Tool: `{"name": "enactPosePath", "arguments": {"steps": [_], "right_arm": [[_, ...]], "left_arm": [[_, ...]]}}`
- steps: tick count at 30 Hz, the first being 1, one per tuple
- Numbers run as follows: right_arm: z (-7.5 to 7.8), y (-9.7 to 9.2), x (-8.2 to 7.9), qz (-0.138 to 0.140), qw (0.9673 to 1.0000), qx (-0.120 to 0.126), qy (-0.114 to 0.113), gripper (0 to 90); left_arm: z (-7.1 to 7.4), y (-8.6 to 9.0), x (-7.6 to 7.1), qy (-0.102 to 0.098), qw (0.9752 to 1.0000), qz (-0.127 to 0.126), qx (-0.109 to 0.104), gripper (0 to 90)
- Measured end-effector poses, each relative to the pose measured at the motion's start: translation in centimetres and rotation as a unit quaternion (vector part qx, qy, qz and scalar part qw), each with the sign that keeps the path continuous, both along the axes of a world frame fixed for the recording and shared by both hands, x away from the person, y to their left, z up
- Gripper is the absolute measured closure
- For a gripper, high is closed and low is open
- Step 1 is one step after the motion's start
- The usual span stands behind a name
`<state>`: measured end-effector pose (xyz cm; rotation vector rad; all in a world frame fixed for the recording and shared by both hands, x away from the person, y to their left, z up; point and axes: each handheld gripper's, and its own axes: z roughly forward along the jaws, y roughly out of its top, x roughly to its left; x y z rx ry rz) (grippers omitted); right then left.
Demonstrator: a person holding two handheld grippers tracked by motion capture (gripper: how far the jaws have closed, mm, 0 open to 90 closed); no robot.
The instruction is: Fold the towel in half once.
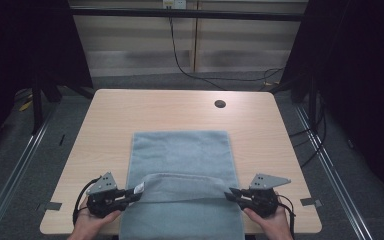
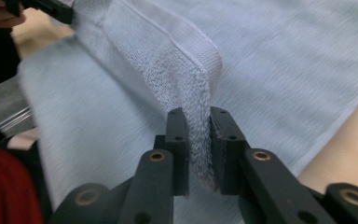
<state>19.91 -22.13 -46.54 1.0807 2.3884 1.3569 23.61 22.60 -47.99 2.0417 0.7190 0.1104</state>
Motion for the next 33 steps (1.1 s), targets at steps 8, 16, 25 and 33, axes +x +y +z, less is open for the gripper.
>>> {"name": "enactPosePath", "arguments": {"steps": [8, 16, 25, 33], "right_arm": [[0.6, -0.9, -2.9, 0.006, 0.9999, 0.015, -0.001, 59.4], [1.2, -1.3, -0.5, -0.007, 0.9996, 0.025, -0.012, 56.2], [0.1, 0.4, 4.9, 0.004, 0.9999, 0.005, 0.009, 56.3], [-0.6, 2.3, 10.4, -0.001, 0.9998, -0.011, 0.019, 54.7]], "left_arm": [[1.6, 1.6, -1.7, -0.017, 0.9992, 0.004, -0.037, 60.5], [1.7, 2.3, 1.5, -0.020, 0.9982, 0.044, -0.035, 59.3], [0.8, 0.8, 5.9, -0.005, 0.9982, 0.060, -0.003, 60.3], [-0.1, -0.6, 10.4, 0.014, 0.9963, 0.085, 0.004, 61.5]]}}
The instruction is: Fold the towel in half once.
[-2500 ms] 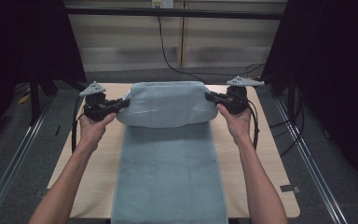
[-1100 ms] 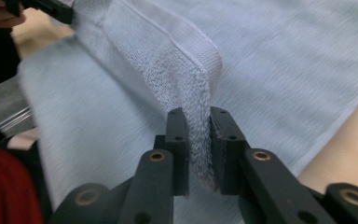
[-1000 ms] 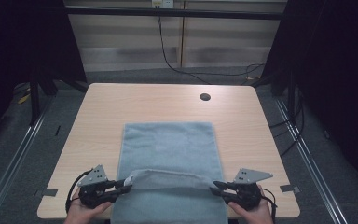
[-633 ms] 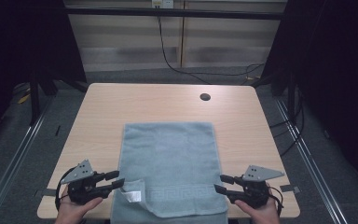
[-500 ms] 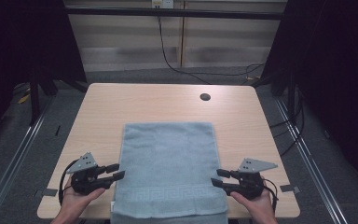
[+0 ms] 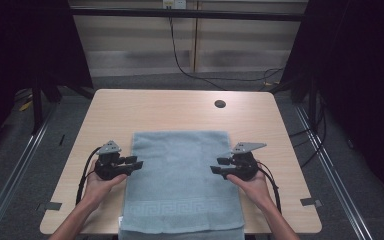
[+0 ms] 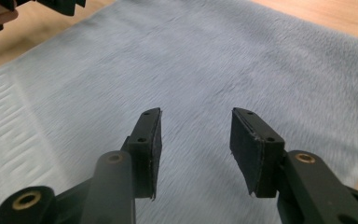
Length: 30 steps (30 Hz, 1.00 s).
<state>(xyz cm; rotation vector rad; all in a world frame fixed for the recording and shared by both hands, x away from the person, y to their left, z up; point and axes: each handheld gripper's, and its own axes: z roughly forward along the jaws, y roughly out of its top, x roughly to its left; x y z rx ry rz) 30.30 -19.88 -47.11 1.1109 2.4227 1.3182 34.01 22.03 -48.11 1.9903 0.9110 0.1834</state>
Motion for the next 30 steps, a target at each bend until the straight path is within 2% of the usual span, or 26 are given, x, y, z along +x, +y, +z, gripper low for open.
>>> {"name": "enactPosePath", "arguments": {"steps": [1, 3, 4, 5, 7, 9, 11, 12, 15, 16, 19, 20, 21, 25, 26, 27, 28, 30], "right_arm": [[-0.2, 0.2, 0.5, 0.001, 1.0000, -0.002, 0.003, 55.0], [-0.8, 0.7, 1.6, 0.002, 0.9999, -0.009, 0.012, 54.7], [-1.2, 1.0, 2.2, 0.002, 0.9998, -0.011, 0.019, 54.0], [-1.4, 1.2, 2.5, 0.002, 0.9997, -0.012, 0.020, 53.6], [-1.9, 1.4, 3.3, -0.004, 0.9996, -0.018, 0.023, 53.1], [-2.3, 1.4, 3.8, -0.014, 0.9993, -0.024, 0.026, 50.6], [-2.8, 1.2, 4.0, -0.028, 0.9985, -0.031, 0.036, 48.6], [-3.0, 1.1, 4.0, -0.028, 0.9983, -0.031, 0.041, 48.9], [-3.1, 0.8, 3.7, -0.028, 0.9983, -0.029, 0.042, 48.8], [-3.2, 0.9, 3.6, -0.030, 0.9982, -0.033, 0.039, 48.6], [-3.3, 1.1, 2.8, -0.035, 0.9980, -0.041, 0.031, 48.6], [-3.2, 0.9, 2.7, -0.034, 0.9978, -0.037, 0.042, 48.6], [-3.1, 0.8, 2.5, -0.031, 0.9977, -0.034, 0.049, 48.6], [-3.0, 0.5, 1.7, -0.027, 0.9978, -0.036, 0.050, 48.7], [-3.0, 0.4, 1.3, -0.027, 0.9976, -0.040, 0.050, 48.7], [-2.9, 0.2, 0.3, -0.022, 0.9975, -0.047, 0.046, 48.7], [-2.9, 0.1, -0.1, -0.021, 0.9974, -0.049, 0.048, 48.6], [-2.9, -0.3, -1.0, -0.017, 0.9977, -0.040, 0.052, 48.7]], "left_arm": [[-0.1, -0.2, 0.5, 0.007, 1.0000, 0.000, 0.004, 61.4], [-0.1, -0.5, 0.8, 0.007, 1.0000, 0.000, 0.006, 61.4], [-0.2, -1.1, 1.4, 0.001, 1.0000, 0.008, -0.003, 61.4], [-0.3, -1.3, 1.7, 0.006, 1.0000, 0.002, 0.006, 61.3], [-0.5, -1.7, 2.1, 0.004, 0.9999, 0.000, 0.017, 60.8], [-1.2, -1.7, 2.3, 0.011, 0.9997, 0.005, 0.023, 60.8], [-1.9, -1.7, 2.3, 0.014, 0.9990, 0.006, 0.041, 60.5], [-2.3, -1.6, 2.3, 0.014, 0.9992, 0.004, 0.038, 60.4], [-2.4, -1.3, 2.3, 0.013, 0.9994, -0.002, 0.033, 60.6], [-2.6, -1.2, 2.3, 0.018, 0.9995, -0.001, 0.025, 60.7], [-2.6, -1.3, 2.2, 0.015, 0.9995, 0.002, 0.027, 60.6], [-2.5, -1.4, 2.0, 0.016, 0.9994, -0.003, 0.031, 60.4], [-2.6, -1.6, 1.7, 0.013, 0.9994, -0.004, 0.031, 60.4], [-2.5, -1.9, 1.0, 0.012, 0.9991, -0.016, 0.037, 60.3], [-2.5, -2.0, 0.7, 0.011, 0.9991, -0.021, 0.035, 60.3], [-2.4, -2.1, 0.1, 0.015, 0.9988, -0.031, 0.033, 60.1], [-2.4, -2.1, -0.2, 0.021, 0.9987, -0.033, 0.033, 60.1], [-2.3, -2.1, -1.0, 0.022, 0.9984, -0.041, 0.033, 60.1]]}}
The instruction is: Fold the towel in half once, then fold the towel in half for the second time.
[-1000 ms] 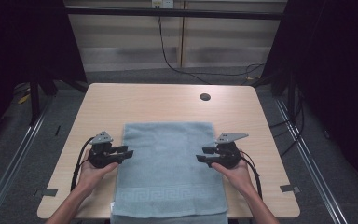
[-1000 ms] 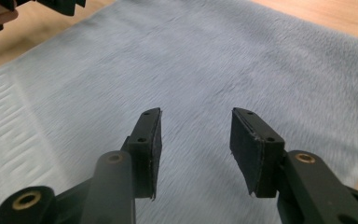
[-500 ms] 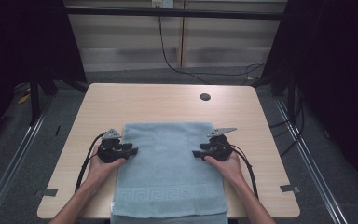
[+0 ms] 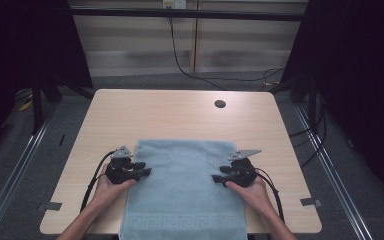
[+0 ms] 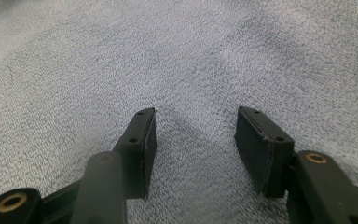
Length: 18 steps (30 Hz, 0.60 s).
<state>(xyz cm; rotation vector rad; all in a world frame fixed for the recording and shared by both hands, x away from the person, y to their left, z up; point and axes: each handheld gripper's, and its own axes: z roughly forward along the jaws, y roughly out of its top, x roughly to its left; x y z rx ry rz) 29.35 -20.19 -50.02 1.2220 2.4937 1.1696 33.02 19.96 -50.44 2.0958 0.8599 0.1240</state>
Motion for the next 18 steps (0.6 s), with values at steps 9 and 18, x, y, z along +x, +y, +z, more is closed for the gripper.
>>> {"name": "enactPosePath", "arguments": {"steps": [9, 18], "right_arm": [[0.2, -0.1, -2.4, 0.014, 0.9998, -0.014, -0.003, 48.6], [1.0, 0.0, -4.0, 0.052, 0.9975, -0.030, 0.037, 48.1]], "left_arm": [[0.2, 0.0, -2.8, 0.005, 0.9998, -0.017, 0.004, 60.2], [0.3, 0.7, -5.2, 0.027, 0.9990, -0.034, -0.012, 59.6]]}}
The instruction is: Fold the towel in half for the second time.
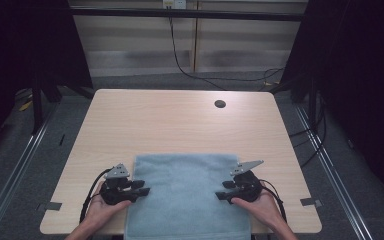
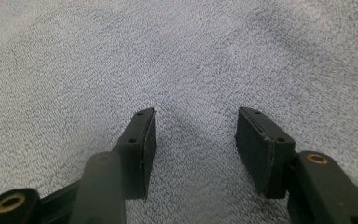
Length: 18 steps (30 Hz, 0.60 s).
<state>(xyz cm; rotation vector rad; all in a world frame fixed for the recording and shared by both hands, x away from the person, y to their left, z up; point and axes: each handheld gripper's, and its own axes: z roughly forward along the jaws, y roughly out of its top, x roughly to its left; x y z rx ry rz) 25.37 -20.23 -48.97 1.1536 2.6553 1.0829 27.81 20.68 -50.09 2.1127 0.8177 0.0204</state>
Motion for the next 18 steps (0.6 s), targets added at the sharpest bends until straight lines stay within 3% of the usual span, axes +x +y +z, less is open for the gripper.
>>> {"name": "enactPosePath", "arguments": {"steps": [4, 7, 10, 11, 15, 16, 18], "right_arm": [[-0.3, 0.0, -1.3, -0.009, 0.9997, 0.020, -0.008, 47.9], [-0.1, 0.0, -1.9, -0.010, 0.9998, 0.018, 0.003, 47.9], [0.2, -0.1, -1.8, -0.013, 0.9997, 0.022, -0.004, 47.3], [0.9, -0.9, -1.1, -0.026, 0.9986, 0.042, -0.017, 47.4], [1.9, -2.0, 0.0, -0.046, 0.9965, 0.058, -0.039, 49.1], [2.4, -2.8, 1.2, -0.061, 0.9947, 0.061, -0.056, 50.9], [2.6, -3.3, 2.1, -0.066, 0.9939, 0.060, -0.065, 52.3]], "left_arm": [[0.4, -0.1, -1.0, 0.003, 0.9998, -0.010, 0.016, 58.0], [0.4, 0.0, -1.3, 0.009, 0.9996, -0.022, 0.012, 55.3], [0.8, 0.2, -1.1, 0.008, 0.9998, -0.019, 0.007, 55.0], [1.3, 0.2, -0.6, 0.000, 0.9999, -0.011, 0.001, 54.0], [2.2, 0.2, 0.5, -0.017, 0.9998, -0.004, -0.004, 53.6], [2.5, 0.2, 1.2, -0.018, 0.9998, 0.002, -0.011, 53.6], [2.9, 0.0, 2.8, -0.029, 0.9994, 0.018, -0.011, 53.6]]}}
